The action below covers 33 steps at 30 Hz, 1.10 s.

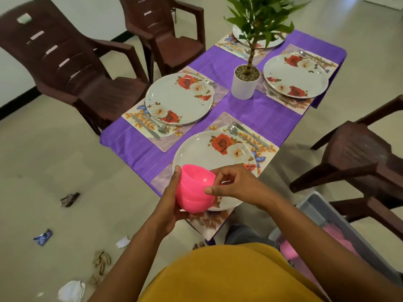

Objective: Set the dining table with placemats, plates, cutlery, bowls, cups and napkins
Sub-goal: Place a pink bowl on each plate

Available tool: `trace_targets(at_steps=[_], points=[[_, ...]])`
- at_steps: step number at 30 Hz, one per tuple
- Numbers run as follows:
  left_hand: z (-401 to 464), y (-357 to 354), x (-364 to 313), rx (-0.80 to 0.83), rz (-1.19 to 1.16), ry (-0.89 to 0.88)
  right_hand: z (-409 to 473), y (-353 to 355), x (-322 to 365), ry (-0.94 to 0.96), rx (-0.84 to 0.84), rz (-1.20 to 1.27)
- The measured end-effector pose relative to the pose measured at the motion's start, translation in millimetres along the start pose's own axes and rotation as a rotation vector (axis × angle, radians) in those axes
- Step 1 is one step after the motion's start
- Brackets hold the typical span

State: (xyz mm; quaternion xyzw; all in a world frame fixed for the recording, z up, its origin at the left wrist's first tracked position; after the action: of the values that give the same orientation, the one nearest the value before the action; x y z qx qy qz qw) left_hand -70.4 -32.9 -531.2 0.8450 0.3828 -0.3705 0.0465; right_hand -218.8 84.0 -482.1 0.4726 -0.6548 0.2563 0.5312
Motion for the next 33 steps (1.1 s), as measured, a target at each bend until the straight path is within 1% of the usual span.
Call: trace_targets(at_steps=[5,9,11,13,16,20,22,27,33], points=[[19,-8,-13,-0.063,-0.082,-0.006,40,29,-1,-0.056,0.055,0.116],[36,-15,-18,-0.148,-0.154,0.002,73,62,4,-0.084,0.060,0.160],[41,-19,-18,-0.184,-0.181,0.002,89,78,2,-0.092,0.034,0.154],[47,-20,-16,-0.247,-0.243,0.014,108,94,-5,-0.086,0.006,0.103],[49,-26,-15,-0.317,-0.317,-0.004,128,112,-20,-0.057,-0.028,-0.045],[47,-33,-11,-0.413,-0.393,-0.009,140,128,-39,0.053,-0.065,-0.271],[46,-37,-7,-0.431,-0.434,-0.015,144,130,-48,0.095,-0.067,-0.368],[41,-48,-3,-0.435,-0.484,-0.054,150,128,-60,0.111,-0.066,-0.544],[36,-47,2,-0.432,-0.515,-0.058,153,123,-65,0.152,-0.093,-0.619]])
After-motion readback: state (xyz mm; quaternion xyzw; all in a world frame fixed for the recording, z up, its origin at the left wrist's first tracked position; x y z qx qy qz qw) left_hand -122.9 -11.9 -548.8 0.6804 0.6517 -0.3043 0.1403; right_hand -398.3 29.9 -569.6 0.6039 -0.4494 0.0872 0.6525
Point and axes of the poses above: each hand's wrist, its own z-axis towards the middle knuckle, its own y-axis out of the back of the hand, x = y × z, the point moved 7 cm from there along z, towards the middle knuckle, and after that the axes turned 1 degree about -x, right-handed, at the moved point
